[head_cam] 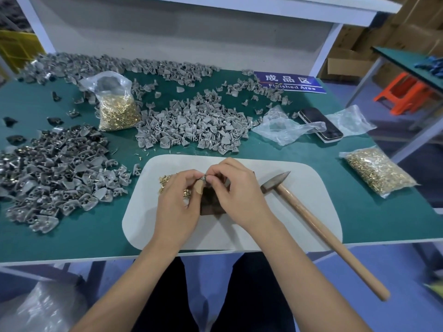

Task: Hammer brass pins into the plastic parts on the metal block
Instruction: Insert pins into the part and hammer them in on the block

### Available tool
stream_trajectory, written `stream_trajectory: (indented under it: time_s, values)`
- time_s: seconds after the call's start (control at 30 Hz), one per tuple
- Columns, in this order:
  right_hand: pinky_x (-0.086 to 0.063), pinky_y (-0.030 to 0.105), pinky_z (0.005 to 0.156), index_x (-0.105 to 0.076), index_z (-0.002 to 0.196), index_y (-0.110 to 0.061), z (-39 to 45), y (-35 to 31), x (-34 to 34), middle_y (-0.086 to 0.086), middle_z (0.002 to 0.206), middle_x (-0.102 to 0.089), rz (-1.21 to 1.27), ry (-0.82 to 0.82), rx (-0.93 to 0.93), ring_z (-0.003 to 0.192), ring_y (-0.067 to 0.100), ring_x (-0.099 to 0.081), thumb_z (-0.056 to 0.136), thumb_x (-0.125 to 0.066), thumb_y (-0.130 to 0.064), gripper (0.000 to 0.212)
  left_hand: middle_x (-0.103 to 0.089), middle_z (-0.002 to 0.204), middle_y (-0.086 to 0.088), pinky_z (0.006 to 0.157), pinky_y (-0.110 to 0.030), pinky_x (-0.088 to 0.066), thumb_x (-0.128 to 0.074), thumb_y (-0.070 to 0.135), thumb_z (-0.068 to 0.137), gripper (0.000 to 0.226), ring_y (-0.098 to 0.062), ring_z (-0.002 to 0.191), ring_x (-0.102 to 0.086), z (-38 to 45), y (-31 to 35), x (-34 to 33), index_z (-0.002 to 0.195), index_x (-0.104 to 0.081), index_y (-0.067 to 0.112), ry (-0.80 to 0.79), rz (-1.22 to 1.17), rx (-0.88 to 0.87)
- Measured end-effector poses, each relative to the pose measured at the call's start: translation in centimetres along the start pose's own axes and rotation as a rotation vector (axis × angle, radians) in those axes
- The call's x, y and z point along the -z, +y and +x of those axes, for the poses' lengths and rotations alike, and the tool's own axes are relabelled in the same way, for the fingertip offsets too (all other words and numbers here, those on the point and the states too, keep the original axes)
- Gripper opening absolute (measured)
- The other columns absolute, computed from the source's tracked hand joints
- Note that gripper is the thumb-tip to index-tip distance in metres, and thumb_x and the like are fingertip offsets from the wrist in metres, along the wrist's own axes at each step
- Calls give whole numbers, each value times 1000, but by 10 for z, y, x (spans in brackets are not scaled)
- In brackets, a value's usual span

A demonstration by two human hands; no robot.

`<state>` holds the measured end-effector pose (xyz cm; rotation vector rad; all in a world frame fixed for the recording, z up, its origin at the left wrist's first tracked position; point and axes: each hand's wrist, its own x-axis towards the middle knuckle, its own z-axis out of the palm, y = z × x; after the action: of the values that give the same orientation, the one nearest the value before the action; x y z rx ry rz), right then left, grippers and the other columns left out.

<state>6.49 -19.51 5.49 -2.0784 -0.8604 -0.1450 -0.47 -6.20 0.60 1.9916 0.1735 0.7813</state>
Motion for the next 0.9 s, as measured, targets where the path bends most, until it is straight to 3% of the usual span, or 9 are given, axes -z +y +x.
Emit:
stream_trajectory:
  time_s: [0.1,0.4,0.53,0.63,0.73,0.9]
  values:
    - [-42,16,75,-72,90,-9,-3,2,0,0,89,-62,9,10,-14,80,8,-55,93,-67,-1,10,-70,104,16,87,-8,-43,-60,20,97,34,-2,101,-66,0,-1,-2,106,-56,52,-11,-56,7]
    - [-41,13,79,-71,88,-10,-14,9,-10,-1,89,-63,30,147,1,87,5,-57,89,-70,3,12,-69,104,16,91,-18,-49,-56,34,96,19,-4,100,-67,0,-3,-4,107,-56,50,-30,-82,13]
    - [-41,15,76,-72,89,-9,-8,8,-4,-1,88,-62,-5,62,5,81,6,-55,89,-70,2,11,-68,105,10,92,-22,-51,-55,34,96,17,-5,100,-66,-1,-5,-4,111,-59,40,-29,-40,-1]
    - [-45,28,73,-72,90,-11,1,5,4,-6,89,-58,-108,-52,80,79,8,-50,90,-70,-2,9,-67,106,7,90,-22,-51,-59,29,97,14,-4,99,-67,-4,-7,-2,111,-63,32,-17,-12,6]
    - [-49,36,72,-73,90,-14,6,7,9,-8,88,-58,-134,-104,101,80,9,-51,91,-70,-7,8,-68,103,7,87,-18,-51,-62,23,96,21,-5,98,-67,-4,-3,-2,107,-61,40,4,-23,4]
    - [-45,21,75,-76,88,-13,-3,13,1,-10,86,-63,12,-15,33,79,0,-56,88,-73,-2,12,-70,103,6,86,-15,-50,-63,19,95,41,-2,99,-67,-5,0,2,102,-55,58,-1,-86,10]
